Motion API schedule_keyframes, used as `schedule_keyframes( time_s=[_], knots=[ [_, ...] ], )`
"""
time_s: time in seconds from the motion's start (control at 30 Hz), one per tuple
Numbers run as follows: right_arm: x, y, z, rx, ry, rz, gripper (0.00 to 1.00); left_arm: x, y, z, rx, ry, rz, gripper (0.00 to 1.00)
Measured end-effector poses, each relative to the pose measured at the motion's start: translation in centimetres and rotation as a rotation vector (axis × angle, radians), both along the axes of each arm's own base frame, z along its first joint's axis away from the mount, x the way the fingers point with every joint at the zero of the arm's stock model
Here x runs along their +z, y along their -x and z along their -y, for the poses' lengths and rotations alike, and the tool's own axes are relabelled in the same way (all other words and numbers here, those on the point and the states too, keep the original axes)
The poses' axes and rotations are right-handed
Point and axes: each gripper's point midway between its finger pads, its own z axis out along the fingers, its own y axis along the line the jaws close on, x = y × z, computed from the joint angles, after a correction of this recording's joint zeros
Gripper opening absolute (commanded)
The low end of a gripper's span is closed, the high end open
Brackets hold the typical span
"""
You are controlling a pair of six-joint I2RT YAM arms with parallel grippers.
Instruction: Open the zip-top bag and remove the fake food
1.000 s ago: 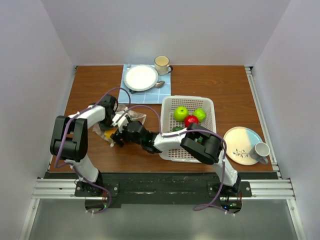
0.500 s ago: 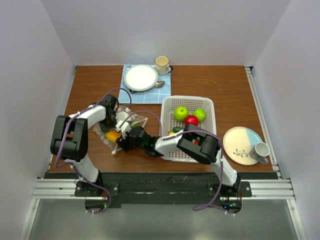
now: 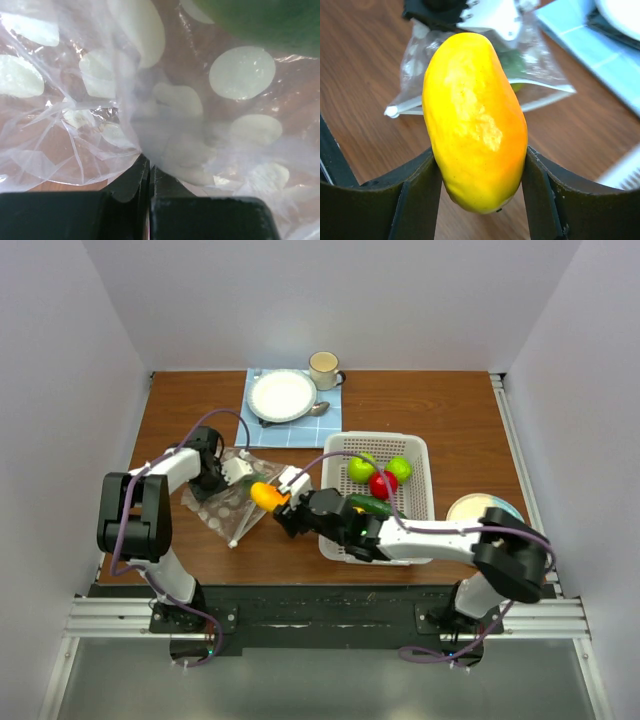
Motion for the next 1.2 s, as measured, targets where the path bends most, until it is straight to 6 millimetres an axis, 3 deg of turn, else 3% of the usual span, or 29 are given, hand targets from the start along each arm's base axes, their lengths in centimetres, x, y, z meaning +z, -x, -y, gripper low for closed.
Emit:
schedule_keyframes(
  time_s=[0.13,0.27,0.33,0.4,0.43,0.5,0.57,0.67,0.8,0.9,0.97,1.03,1.1,1.2],
  knots=[
    [2.7,-0.9,3.8,-0.142,0.024,0.036,0.17,0.0,0.1,0.0,0.001,0.006,0.009,0.0],
    [2.0,-3.4,9.2,-0.39,0.139,0.044,0.15,0.1,0.4,0.2,-0.003,0.016,0.01,0.0],
    [0.6,-4.9,12.7,-0.524,0.203,0.004,0.4,0.1,0.6,0.2,-0.006,0.018,0.01,0.0],
    [-0.8,-6.4,16.8,-0.674,0.258,-0.039,0.89,0.1,0.8,0.2,-0.01,0.019,0.013,0.0],
    [-1.3,-6.9,18.6,-0.74,0.282,-0.055,0.98,0.1,1.1,0.2,-0.011,0.02,0.008,0.0],
    [-1.9,-7.3,21.2,-0.834,0.316,-0.077,0.99,0.2,1.7,0.3,-0.013,0.022,-0.004,0.0],
    [-2.2,-7.0,21.7,-0.842,0.339,-0.091,0.99,0.4,2.2,0.4,-0.015,0.032,-0.017,0.0],
    [-1.9,-6.7,21.1,-0.82,0.338,-0.101,0.99,0.8,2.2,0.7,-0.011,0.045,-0.006,0.0],
    [1.0,-7.0,18.2,-0.75,0.257,-0.083,0.99,1.1,1.7,0.9,-0.009,0.059,0.015,0.0],
    [4.6,-7.2,13.6,-0.664,0.196,-0.018,0.98,1.1,1.4,1.0,-0.004,0.064,0.025,0.0],
    [5.7,-6.4,9.5,-0.57,0.176,0.024,0.95,1.1,1.2,1.0,-0.005,0.062,0.035,0.0],
    [4.8,-5.1,6.5,-0.477,0.187,0.038,0.91,1.0,0.9,0.7,-0.011,0.05,0.053,0.0],
    [2.2,-3.2,3.6,-0.37,0.224,0.028,0.88,0.6,0.9,0.5,-0.016,0.039,0.058,0.0],
    [-1.7,-2.3,2.3,-0.302,0.285,-0.001,0.88,0.1,1.1,0.1,-0.026,0.015,0.063,0.0]
  ],
)
